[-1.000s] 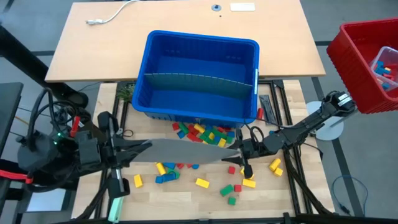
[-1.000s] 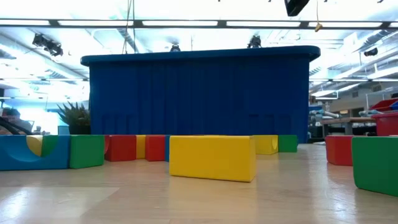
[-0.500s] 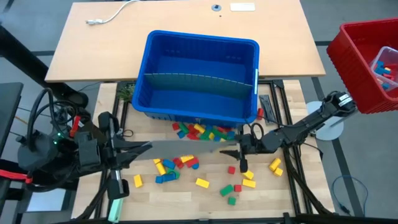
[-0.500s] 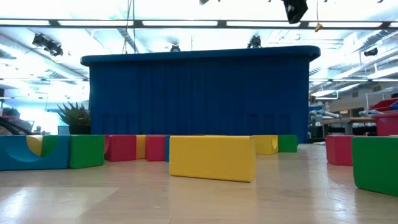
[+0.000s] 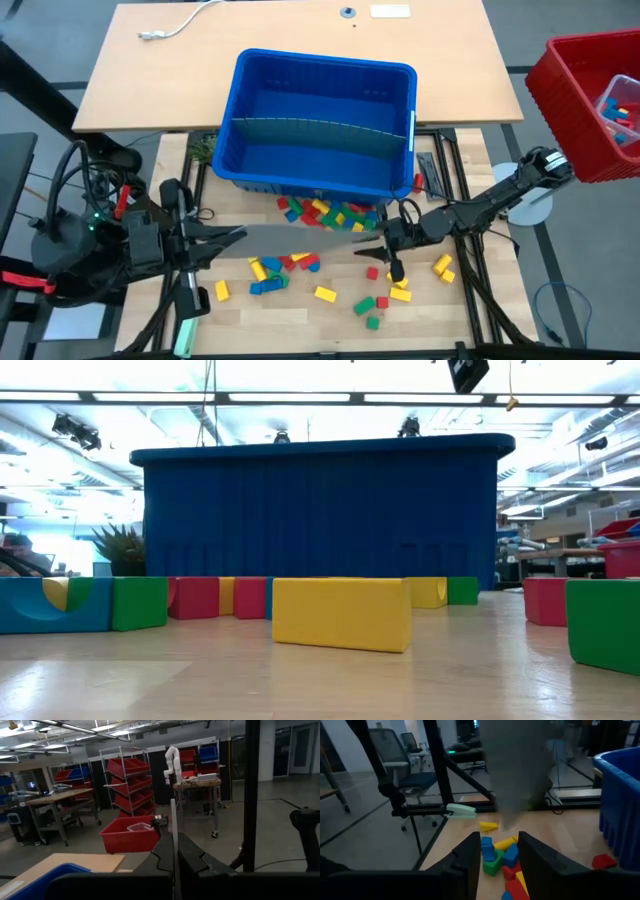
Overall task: Sort blocks
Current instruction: Assemble the blue bin using gray bin divider
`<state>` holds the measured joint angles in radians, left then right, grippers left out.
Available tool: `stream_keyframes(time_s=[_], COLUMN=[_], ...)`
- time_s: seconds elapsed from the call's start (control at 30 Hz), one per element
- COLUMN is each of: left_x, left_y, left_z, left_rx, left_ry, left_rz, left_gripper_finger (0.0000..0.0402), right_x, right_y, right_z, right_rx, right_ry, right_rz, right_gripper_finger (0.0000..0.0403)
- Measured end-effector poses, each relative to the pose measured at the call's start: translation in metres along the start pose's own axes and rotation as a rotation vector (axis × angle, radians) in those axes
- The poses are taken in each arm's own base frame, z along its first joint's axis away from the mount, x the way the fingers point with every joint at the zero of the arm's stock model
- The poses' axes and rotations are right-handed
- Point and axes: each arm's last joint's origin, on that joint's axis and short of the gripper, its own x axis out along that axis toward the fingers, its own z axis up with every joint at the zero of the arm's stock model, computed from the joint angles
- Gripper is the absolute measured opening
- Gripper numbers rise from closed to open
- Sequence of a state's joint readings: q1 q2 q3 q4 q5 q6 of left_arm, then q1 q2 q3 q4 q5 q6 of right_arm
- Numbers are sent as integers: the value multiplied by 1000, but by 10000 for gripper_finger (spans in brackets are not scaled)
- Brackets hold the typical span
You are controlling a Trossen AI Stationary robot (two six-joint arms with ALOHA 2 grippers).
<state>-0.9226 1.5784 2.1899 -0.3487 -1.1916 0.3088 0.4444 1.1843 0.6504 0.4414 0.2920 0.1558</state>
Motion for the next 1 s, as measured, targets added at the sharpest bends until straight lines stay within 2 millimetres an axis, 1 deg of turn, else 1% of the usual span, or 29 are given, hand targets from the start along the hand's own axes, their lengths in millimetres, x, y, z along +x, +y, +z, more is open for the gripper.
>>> stream_keyframes(time_s=[0.2,0.43,0.63,1.0], left_x=[0,0,0,0], left_y=[0,0,0,0], left_z=[0,1,1,1], left_rx=[-2,-5,-8,-4], left_ry=[-2,-6,-7,-6], left_rz=[-1,-9,-10,-9], left_gripper_finger=[8,8,8,8], right_x=[0,0,1,1], right_y=[0,-5,-3,-3], right_z=[0,0,2,0], right_rx=[-8,-28,-24,-29], right_ry=[0,-10,-18,-2], right_rz=[-6,-96,-31,-30], right_gripper_finger=[122,120,121,117])
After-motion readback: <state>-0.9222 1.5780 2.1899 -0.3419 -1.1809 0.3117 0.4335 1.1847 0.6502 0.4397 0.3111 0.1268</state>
